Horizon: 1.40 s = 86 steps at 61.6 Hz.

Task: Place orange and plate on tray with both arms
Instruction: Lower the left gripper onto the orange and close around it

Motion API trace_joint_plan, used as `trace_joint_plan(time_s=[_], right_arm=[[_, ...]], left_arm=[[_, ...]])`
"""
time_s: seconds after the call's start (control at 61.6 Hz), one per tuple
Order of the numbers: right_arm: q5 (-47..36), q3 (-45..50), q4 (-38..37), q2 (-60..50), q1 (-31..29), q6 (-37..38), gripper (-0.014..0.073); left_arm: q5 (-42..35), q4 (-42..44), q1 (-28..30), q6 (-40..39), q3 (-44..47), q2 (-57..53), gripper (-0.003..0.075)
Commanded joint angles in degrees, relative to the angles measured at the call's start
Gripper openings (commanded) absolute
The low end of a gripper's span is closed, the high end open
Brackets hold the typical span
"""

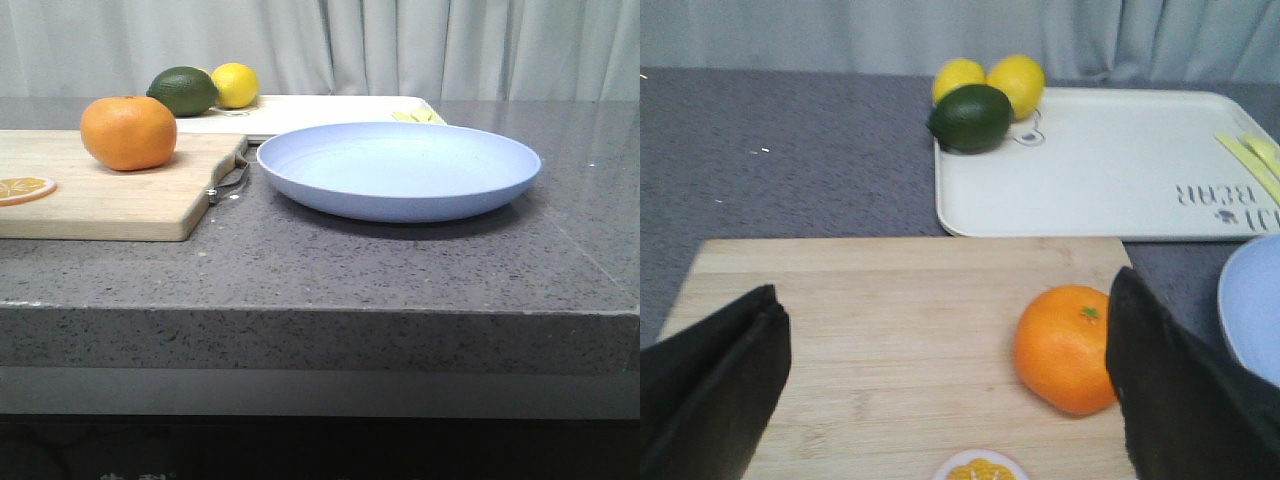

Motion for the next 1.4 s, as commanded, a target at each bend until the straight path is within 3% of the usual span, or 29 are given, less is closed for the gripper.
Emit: trace_joint_plan(time_s=[0.0, 0.244, 0.536, 1.121, 1.234, 1.381], right_arm=[[-4.2, -2.3, -0.1, 0.4, -0.4, -0.3, 0.0642], [-4.2, -2.3, -0.1, 0.4, -0.4, -0.3, 0.0642], [-4.2, -2.3, -0.1, 0.4, -0.4, -0.3, 0.0642], [-4.3, -2.3, -0.1, 0.4, -0.4, -0.3, 0.0642], [-4.2, -2.3, -0.1, 0.4, -0.4, -0.3, 0.0642], [-4.2, -2.3, -0.1, 0.4, -0.4, -0.3, 0.0642]], left_arm=[[0.4, 0.6, -3.4, 0.2, -7.3, 5.6, 0.0613], [16.9, 0.6, -8.8, 0.2, -25.5, 23.4, 0.0613], [29.5, -0.1, -9.3, 0.2, -37.8, 35.9, 0.0613], [33.1, -2.3, -9.3, 0.2, -39.5, 42.5, 0.0606], [33.1, -2.3, -9.3, 0.2, -39.6, 42.5, 0.0522], [33.1, -2.3, -9.3, 0.2, -39.6, 42.5, 0.0314]])
